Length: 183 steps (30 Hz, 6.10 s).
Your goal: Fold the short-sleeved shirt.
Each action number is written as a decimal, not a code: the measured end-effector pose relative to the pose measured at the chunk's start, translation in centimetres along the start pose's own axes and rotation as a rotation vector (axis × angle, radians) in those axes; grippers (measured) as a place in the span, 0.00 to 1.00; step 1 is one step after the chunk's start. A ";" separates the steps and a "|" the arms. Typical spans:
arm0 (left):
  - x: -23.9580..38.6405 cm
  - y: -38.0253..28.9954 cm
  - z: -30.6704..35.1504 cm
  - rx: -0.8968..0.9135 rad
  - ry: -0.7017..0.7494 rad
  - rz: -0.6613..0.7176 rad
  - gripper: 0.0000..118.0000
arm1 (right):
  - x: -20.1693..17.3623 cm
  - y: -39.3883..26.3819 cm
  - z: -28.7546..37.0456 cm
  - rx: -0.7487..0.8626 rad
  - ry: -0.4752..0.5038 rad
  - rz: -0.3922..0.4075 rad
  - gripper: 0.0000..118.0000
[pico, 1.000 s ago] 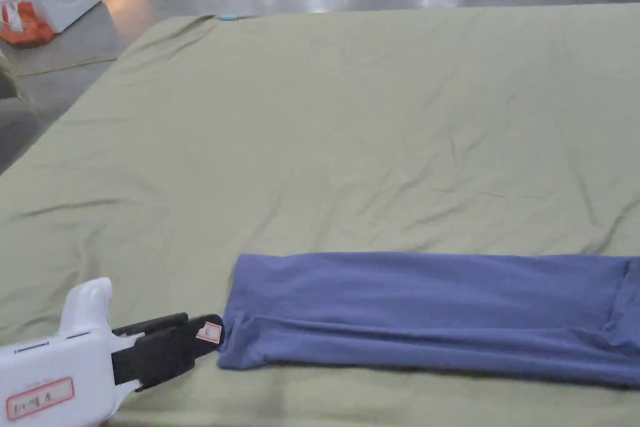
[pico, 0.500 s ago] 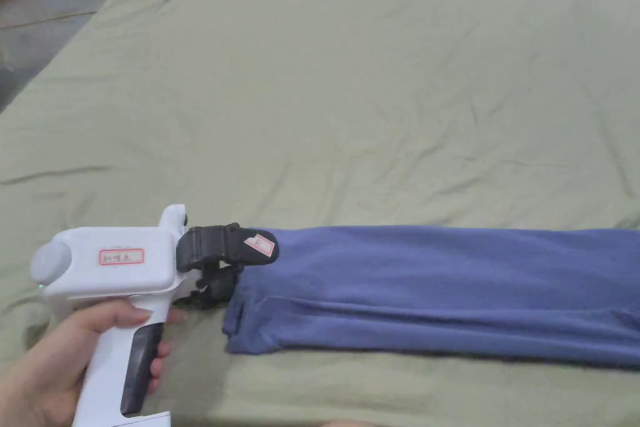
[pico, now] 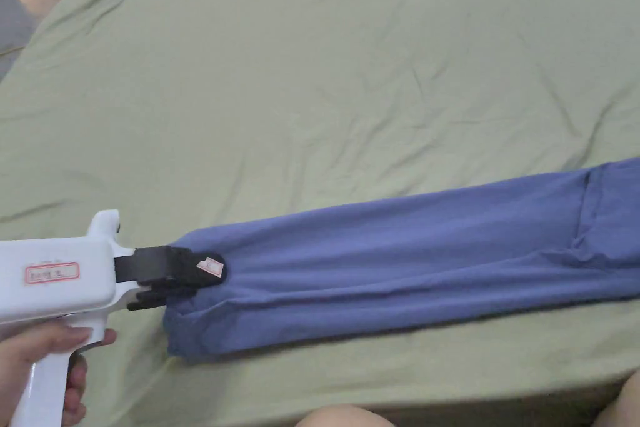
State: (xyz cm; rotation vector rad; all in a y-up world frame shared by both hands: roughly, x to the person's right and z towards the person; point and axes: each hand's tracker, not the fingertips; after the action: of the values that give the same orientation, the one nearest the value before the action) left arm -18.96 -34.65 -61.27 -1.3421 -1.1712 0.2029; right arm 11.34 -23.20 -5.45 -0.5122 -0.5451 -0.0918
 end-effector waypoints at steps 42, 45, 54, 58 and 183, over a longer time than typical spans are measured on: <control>23.7 -5.6 -23.4 -0.248 0.499 -0.315 0.00 | 11.3 -11.1 3.3 -0.026 0.066 -0.241 0.02; 26.0 -7.4 -26.5 -0.183 0.541 -0.447 0.00 | 10.7 -10.0 4.1 -0.009 0.053 -0.207 0.02; 30.4 -6.4 -16.3 -0.059 0.071 -0.559 0.00 | 8.1 -8.4 3.4 -0.040 0.038 -0.151 0.02; 23.4 -4.9 -9.3 0.042 -0.034 -0.316 0.00 | 6.2 -7.2 2.9 -0.061 0.069 -0.121 0.02; 0.3 5.8 6.5 -0.163 0.785 -0.342 0.23 | -8.7 1.5 -12.1 -0.268 0.499 -0.106 0.02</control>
State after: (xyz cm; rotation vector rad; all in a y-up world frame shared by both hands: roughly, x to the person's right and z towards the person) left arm -20.78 -28.51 -67.16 -1.1644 -0.7253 -0.6302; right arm 9.96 -28.27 -19.47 -0.6937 -0.0690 -0.3863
